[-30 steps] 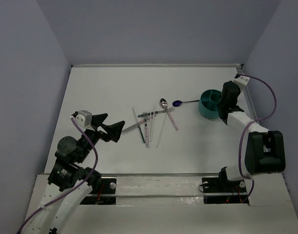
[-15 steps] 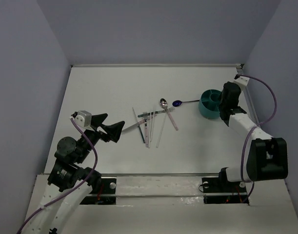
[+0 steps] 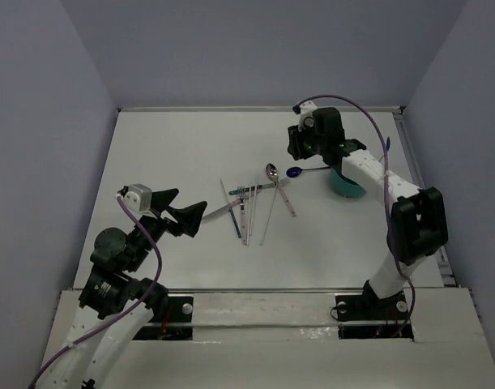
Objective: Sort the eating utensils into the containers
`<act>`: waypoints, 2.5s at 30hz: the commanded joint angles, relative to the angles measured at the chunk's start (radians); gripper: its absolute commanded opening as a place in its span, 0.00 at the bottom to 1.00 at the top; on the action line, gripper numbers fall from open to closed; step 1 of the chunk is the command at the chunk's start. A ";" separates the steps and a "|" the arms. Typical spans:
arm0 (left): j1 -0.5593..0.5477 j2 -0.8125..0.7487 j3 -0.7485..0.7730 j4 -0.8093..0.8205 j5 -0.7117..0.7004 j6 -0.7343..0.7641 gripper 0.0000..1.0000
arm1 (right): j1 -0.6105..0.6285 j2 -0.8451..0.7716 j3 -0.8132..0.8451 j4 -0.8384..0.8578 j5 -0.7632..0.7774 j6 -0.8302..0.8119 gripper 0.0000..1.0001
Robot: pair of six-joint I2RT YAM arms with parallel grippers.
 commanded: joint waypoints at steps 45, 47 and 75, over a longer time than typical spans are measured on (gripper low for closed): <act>0.005 0.074 0.039 0.067 0.014 0.011 0.99 | -0.001 0.623 0.526 -0.449 0.186 -0.474 0.54; 0.005 0.077 0.039 0.067 0.014 0.011 0.99 | -0.022 0.628 0.512 -0.416 0.164 -0.469 0.51; 0.014 0.120 0.041 0.074 0.020 0.014 0.99 | -0.105 0.668 0.750 -0.611 -0.068 -0.526 0.57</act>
